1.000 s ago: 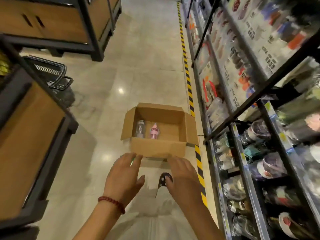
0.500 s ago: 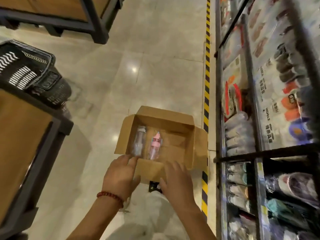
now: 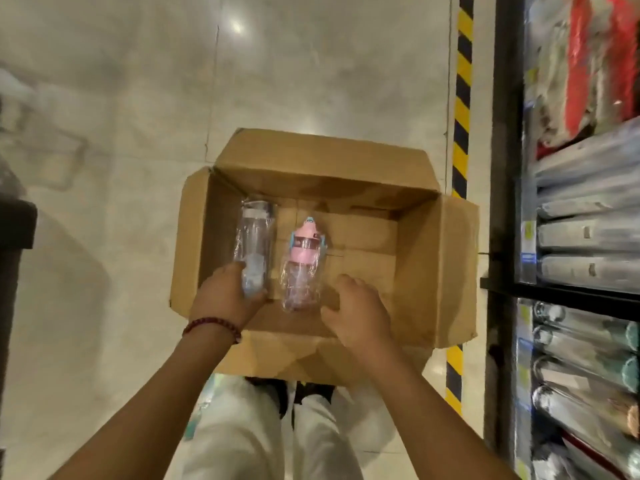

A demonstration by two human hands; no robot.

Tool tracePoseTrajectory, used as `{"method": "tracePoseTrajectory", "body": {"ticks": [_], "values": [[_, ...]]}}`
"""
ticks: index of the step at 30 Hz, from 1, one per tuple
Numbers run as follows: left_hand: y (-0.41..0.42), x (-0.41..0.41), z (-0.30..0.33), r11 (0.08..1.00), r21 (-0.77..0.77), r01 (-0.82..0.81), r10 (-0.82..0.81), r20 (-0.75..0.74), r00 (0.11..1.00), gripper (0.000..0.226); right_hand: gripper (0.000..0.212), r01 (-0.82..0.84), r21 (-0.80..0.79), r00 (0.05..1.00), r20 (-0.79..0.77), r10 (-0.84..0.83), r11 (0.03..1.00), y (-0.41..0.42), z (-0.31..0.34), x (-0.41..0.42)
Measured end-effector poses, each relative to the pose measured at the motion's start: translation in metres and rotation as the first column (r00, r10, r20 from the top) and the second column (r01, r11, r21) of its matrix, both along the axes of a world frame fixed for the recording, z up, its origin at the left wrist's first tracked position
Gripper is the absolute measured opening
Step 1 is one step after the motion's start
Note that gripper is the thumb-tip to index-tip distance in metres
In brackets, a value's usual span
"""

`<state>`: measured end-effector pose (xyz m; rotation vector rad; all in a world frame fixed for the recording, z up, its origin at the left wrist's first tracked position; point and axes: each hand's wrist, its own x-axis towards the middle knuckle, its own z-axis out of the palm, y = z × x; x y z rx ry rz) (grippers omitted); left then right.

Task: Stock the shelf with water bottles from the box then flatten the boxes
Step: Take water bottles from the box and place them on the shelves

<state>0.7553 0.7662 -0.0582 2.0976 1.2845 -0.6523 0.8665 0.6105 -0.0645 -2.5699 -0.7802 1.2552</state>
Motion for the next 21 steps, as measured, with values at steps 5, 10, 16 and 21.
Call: {"method": "tracePoseTrajectory", "body": {"ticks": [5, 10, 16, 21], "values": [[0.022, -0.004, -0.124, 0.992, -0.004, -0.124, 0.123, -0.133, 0.983, 0.060, 0.039, 0.086, -0.120, 0.983, -0.152, -0.104, 0.989, 0.022, -0.134, -0.010], [0.034, -0.008, -0.217, 0.968, -0.041, -0.248, 0.232, -0.228, 0.945, 0.062, 0.071, 0.326, -0.151, 0.908, -0.225, -0.354, 0.933, 0.048, -0.234, -0.024], [0.029, 0.007, -0.282, 0.856, -0.121, -0.502, 0.469, -0.227, 0.854, 0.038, 0.096, 0.593, -0.170, 0.753, -0.230, -0.617, 0.787, 0.068, -0.291, -0.038], [0.036, 0.009, -0.301, 0.814, -0.012, -0.581, 0.564, -0.227, 0.794, 0.096, 0.100, 0.701, -0.152, 0.687, -0.120, -0.717, 0.697, 0.079, -0.307, -0.039]]}}
